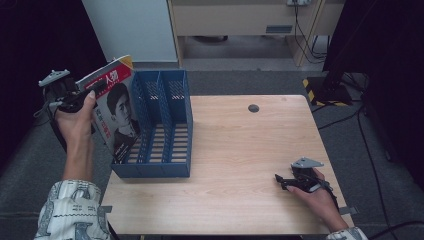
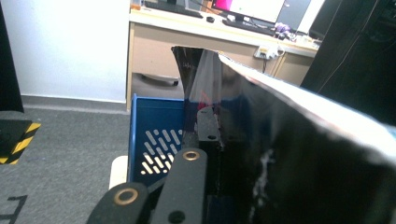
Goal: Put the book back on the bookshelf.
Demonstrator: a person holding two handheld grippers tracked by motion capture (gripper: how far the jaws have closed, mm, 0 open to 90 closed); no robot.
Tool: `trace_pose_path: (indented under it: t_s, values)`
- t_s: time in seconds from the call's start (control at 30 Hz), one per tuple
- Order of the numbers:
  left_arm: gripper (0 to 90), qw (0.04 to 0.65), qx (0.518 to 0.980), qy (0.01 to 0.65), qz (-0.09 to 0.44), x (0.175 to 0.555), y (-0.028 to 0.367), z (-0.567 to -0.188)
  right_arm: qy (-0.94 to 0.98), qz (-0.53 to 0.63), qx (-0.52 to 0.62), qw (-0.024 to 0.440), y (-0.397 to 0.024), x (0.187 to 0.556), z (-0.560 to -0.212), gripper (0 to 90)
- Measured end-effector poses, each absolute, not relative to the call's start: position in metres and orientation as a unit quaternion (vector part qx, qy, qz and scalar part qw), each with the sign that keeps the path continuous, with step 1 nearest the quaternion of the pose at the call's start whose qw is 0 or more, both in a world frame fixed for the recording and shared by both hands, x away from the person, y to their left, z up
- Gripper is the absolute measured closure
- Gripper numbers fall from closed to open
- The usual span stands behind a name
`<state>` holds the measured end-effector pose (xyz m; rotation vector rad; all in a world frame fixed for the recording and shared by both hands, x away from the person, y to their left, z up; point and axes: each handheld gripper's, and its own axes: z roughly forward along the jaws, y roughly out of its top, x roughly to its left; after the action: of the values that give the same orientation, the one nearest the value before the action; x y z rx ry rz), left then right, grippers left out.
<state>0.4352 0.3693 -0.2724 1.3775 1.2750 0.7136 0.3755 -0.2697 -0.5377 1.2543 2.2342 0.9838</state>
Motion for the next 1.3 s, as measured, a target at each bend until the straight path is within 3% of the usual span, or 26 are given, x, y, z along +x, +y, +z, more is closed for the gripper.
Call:
trace_pose_path:
  t_s: [1.3]
  values:
    - [86.0,0.562,0.563,0.503,0.337,0.422,0.368,-0.318,0.798,0.351,0.449,0.198,-0.270,0.375,-0.538,20.5]
